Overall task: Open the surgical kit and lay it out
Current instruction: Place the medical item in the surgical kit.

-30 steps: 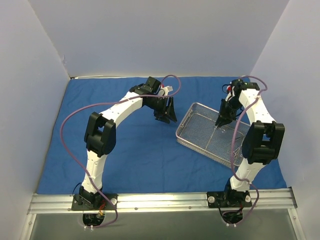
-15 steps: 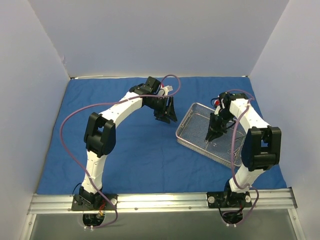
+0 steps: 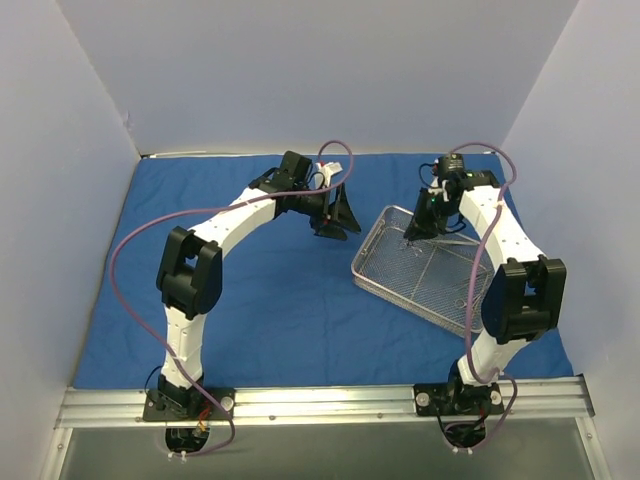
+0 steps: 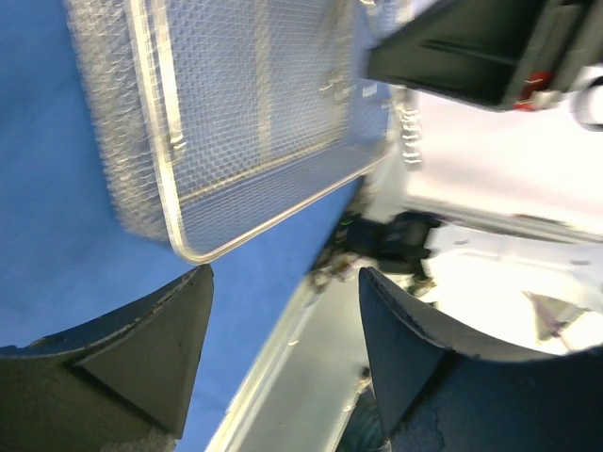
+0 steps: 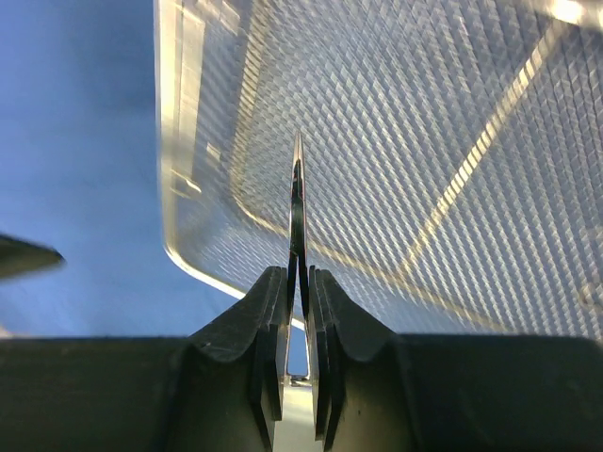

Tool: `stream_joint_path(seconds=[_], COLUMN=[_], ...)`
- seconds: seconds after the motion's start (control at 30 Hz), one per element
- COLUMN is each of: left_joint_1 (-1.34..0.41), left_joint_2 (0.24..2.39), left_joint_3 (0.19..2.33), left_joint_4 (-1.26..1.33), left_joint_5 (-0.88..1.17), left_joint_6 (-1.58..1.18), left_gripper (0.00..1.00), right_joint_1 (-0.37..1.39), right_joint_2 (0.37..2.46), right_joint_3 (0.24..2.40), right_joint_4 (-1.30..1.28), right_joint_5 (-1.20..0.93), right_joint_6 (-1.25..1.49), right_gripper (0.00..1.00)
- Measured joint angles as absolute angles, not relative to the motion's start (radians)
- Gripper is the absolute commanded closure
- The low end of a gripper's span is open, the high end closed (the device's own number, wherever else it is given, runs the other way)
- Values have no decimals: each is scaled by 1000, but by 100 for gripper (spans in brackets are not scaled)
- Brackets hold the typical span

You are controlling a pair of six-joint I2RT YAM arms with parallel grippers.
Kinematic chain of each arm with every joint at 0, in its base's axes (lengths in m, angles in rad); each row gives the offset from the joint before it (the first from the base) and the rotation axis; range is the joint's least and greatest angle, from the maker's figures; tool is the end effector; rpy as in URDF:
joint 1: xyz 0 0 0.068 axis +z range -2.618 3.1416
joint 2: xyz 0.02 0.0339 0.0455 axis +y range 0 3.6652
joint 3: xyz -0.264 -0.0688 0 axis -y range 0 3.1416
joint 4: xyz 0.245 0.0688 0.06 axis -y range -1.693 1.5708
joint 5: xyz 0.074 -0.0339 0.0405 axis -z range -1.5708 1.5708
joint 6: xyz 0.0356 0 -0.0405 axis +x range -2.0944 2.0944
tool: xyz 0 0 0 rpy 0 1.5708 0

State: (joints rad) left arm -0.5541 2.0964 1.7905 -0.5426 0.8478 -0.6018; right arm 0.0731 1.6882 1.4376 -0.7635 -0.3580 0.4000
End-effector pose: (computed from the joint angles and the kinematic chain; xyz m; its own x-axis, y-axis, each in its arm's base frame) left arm 0.3845 -0.2693 0.2521 -0.9617 0.1546 -0.2265 0.2733 0.4723 -0.8380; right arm 0.3580 0.0387 0.2819 -0.8784 0.3014 -0.3708 0.0967 0.8721 0.4798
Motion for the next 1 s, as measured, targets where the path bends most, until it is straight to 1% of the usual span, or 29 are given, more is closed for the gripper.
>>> stream_joint_path(seconds=[0.13, 0.3, 0.43, 0.57, 1.0], left_joint_1=[-536, -535, -543, -559, -586], left_joint_2=[2068, 2055, 2052, 2052, 2064], left_joint_3=[1751, 1746, 1734, 1734, 1766], left_joint_4=[-366, -203, -124, -120, -245], left_joint_5=[922, 962, 978, 978, 949], left_joint_6=[-740, -871, -942, -957, -898], left_gripper=[27, 27, 30, 34, 41], right_joint_1=[143, 209, 227, 236, 290], right_joint_2=[1688, 1687, 1686, 1681, 1675], right_joint_3=[1491, 1515, 1515, 1515, 1533], right_joint_4=[-680, -615, -592, -575, -557], right_joint_5=[-289, -204, -164, -146, -136], right_joint_6=[472, 546, 582, 604, 631], right_gripper=[100, 100, 100, 100, 100])
